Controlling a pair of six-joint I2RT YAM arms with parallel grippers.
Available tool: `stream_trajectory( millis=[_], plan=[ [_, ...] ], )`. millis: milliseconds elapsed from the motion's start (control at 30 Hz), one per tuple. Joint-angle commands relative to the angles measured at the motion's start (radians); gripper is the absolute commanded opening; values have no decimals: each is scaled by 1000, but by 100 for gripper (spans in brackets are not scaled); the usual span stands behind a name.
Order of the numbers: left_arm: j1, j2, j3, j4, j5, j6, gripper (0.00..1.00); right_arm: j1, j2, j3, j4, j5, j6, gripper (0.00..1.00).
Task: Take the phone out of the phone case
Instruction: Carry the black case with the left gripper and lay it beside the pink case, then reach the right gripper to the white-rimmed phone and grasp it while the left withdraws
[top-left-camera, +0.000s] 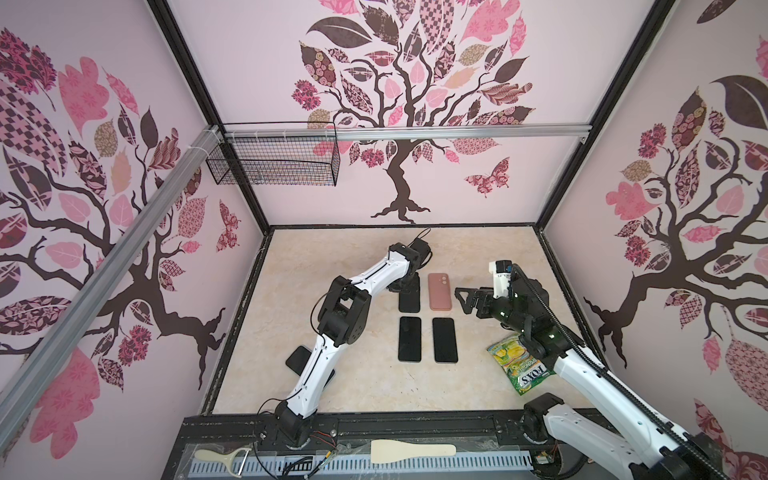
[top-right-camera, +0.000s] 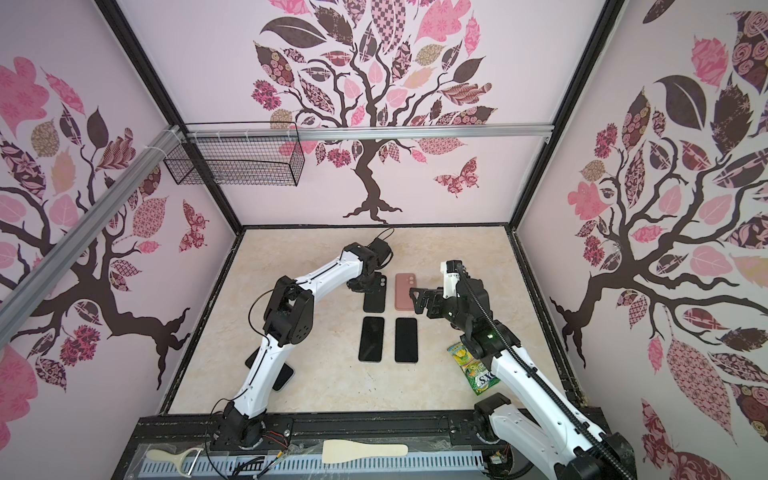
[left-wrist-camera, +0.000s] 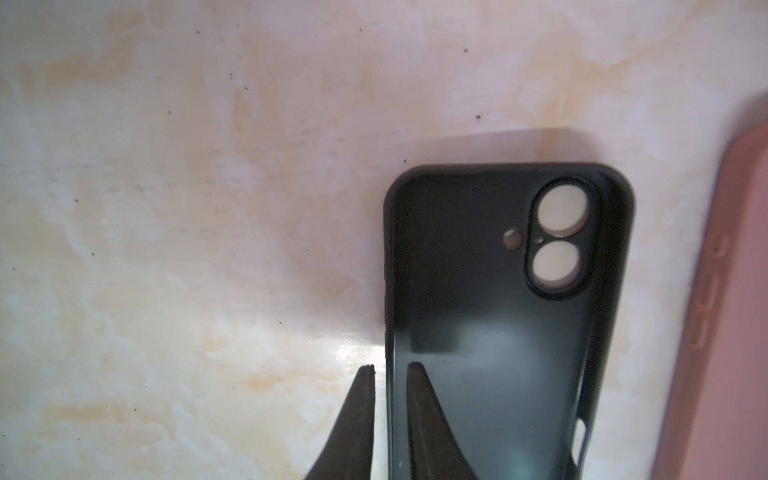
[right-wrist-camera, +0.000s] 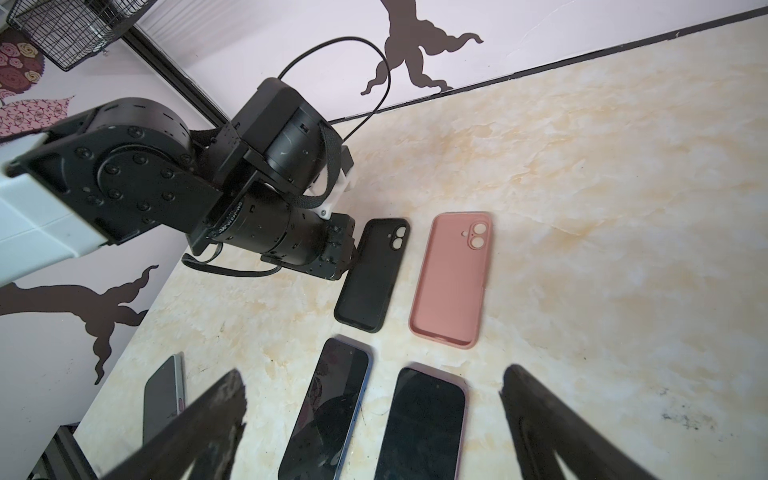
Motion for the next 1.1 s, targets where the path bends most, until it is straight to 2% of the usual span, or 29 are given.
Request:
stream_trajectory(
  millis=[0, 133, 267, 367, 467, 600, 833, 1067],
  plan=[
    [6, -40, 37, 0, 5, -4, 24, 2, -14, 3, -4, -14, -14, 98],
    [7, -185, -33, 28, -14, -1, 30, 4, 17, 6, -4, -57, -24, 98],
    [21, -410, -249, 171, 2, 23, 37, 34, 74, 13, -3, -75, -9, 99],
    [54, -568, -418, 237, 44, 14, 37, 128, 118, 24, 3, -16, -7, 99],
    [99, -735, -607, 305, 61, 12, 42, 242, 173, 35, 33, 44, 9, 99],
    [172, -949, -793, 336, 81, 44, 40, 412, 274, 73, 67, 149, 16, 100],
    [386, -1234, -967, 274, 171, 68, 39, 656, 521, 202, 122, 244, 16, 99],
    [719, -1389, -1081, 239, 415, 84, 46, 825, 799, 429, 90, 247, -9, 100]
  ],
)
